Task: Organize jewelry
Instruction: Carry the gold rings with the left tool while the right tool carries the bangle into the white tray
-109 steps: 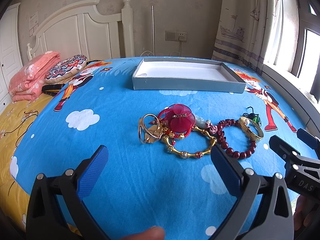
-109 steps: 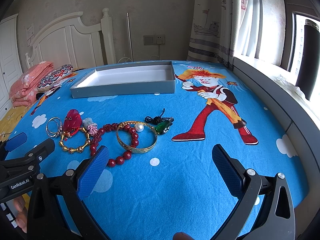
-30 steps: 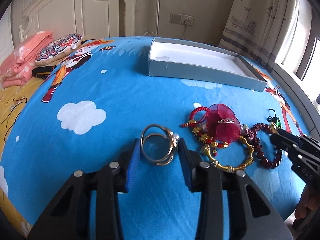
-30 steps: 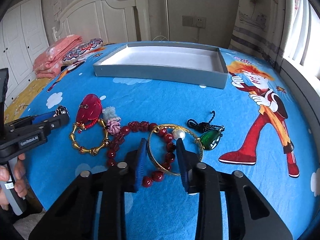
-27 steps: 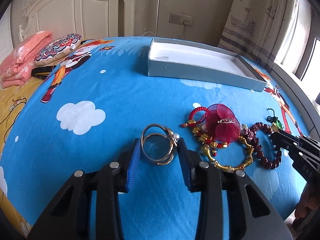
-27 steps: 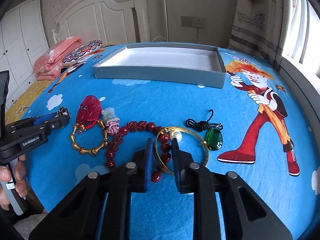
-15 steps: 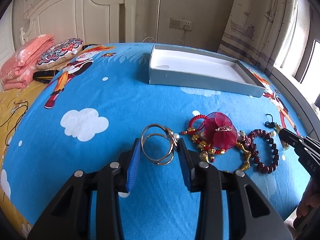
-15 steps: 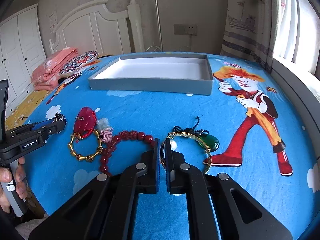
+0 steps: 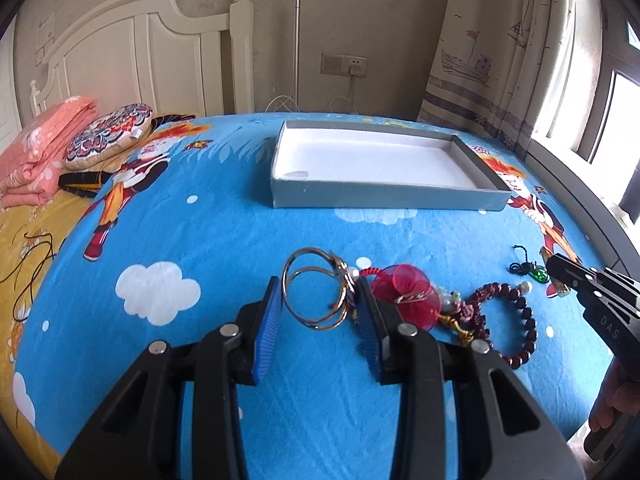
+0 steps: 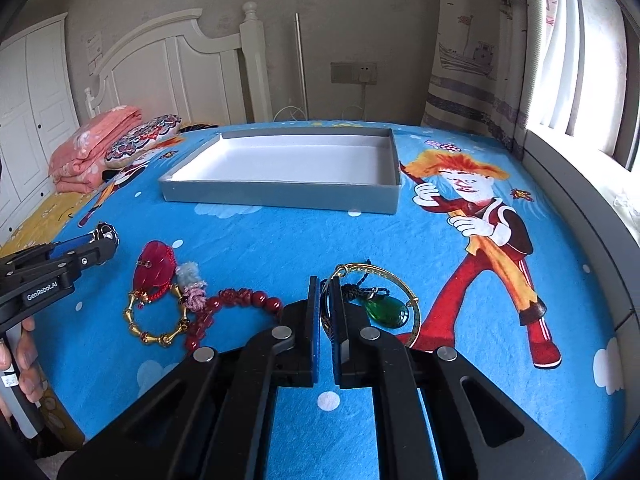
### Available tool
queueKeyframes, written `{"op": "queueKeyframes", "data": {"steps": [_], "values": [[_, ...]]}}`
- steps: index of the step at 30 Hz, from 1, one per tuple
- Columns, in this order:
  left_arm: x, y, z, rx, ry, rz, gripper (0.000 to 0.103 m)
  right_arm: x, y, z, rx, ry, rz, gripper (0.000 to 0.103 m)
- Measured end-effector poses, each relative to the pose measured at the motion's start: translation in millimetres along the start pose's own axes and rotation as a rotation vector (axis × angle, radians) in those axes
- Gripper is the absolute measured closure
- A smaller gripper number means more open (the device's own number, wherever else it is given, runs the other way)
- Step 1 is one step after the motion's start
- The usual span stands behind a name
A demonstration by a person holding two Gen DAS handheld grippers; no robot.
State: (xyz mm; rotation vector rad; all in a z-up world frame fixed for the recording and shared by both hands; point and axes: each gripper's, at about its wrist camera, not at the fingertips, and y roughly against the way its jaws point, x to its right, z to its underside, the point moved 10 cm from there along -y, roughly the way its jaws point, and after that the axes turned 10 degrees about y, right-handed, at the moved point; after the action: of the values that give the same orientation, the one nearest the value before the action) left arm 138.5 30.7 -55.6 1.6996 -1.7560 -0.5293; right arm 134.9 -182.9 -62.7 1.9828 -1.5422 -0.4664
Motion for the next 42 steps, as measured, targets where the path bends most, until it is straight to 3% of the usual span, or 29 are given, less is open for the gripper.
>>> {"op": "queueKeyframes", "data": {"steps": [10, 25, 42], "values": [[23, -5, -21, 0.027, -0.037, 0.007, 0.067, 4, -8, -20, 0.006, -0.015, 0.044, 0.096], [43, -32, -68, 0.041, -0.053, 0.026, 0.067, 8, -35, -69, 0.016, -0.029, 0.043, 0.096], [54, -113, -127, -0.038, -0.052, 0.003, 0.067, 16, -103, -130, -0.005, -0.036, 0.056, 0.096]]}}
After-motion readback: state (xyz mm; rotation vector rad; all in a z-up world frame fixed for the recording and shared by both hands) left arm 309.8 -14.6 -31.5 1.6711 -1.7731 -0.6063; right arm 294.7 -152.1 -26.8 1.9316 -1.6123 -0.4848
